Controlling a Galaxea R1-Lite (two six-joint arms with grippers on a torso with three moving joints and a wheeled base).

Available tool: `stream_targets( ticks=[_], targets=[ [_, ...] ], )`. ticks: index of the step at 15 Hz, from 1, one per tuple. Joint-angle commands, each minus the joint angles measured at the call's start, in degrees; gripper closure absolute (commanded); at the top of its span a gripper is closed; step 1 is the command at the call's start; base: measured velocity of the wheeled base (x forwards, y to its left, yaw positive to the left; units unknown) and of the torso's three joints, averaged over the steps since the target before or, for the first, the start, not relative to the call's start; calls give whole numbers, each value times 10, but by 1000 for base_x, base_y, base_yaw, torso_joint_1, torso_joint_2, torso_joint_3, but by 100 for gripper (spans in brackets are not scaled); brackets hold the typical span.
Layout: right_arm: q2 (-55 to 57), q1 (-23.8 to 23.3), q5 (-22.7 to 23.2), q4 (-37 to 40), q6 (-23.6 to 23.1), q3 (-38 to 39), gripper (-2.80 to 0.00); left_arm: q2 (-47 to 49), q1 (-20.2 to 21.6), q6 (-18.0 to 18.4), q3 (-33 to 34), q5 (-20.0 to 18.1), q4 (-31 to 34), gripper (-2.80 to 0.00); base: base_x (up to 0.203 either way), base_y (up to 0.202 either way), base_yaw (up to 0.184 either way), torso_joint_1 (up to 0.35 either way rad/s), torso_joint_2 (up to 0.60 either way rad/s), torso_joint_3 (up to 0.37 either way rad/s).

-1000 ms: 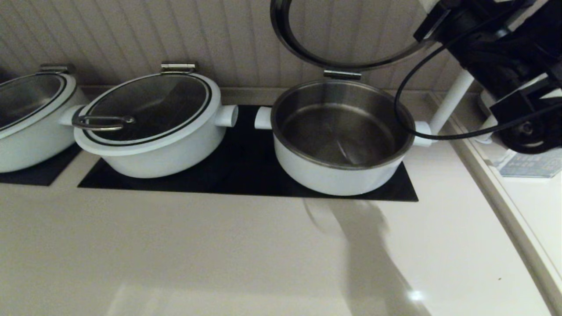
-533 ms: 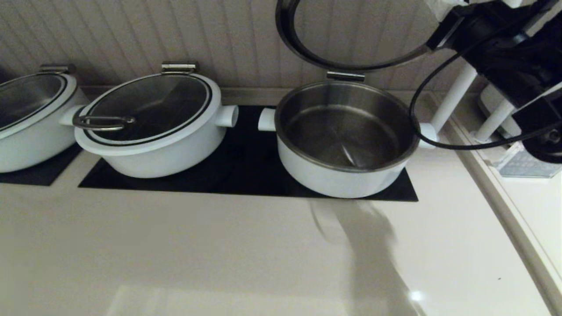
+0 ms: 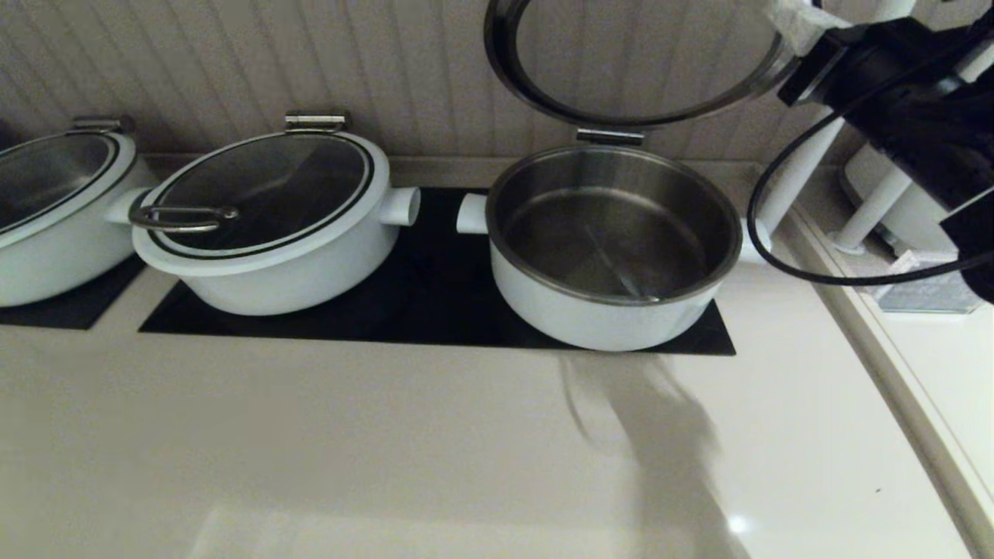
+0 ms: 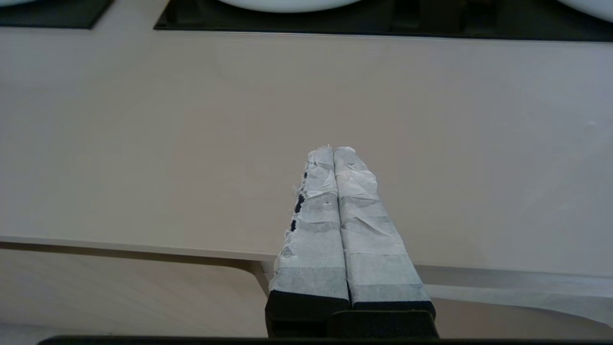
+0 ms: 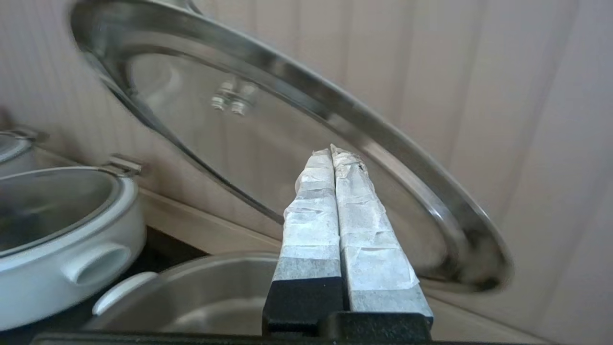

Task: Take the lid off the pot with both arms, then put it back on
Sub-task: Open the pot lid completely

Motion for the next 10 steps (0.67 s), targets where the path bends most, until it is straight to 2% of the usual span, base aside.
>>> stream_targets(
  ticks=[1,10],
  targets=[
    [2,0,2,-3,0,7,0,0,0,0,0,0,0,0,0,0,0,0,0,0],
    [26,-1,2,-2,0,-44,0,0,0,0,0,0,0,0,0,0,0,0,0,0]
  ],
)
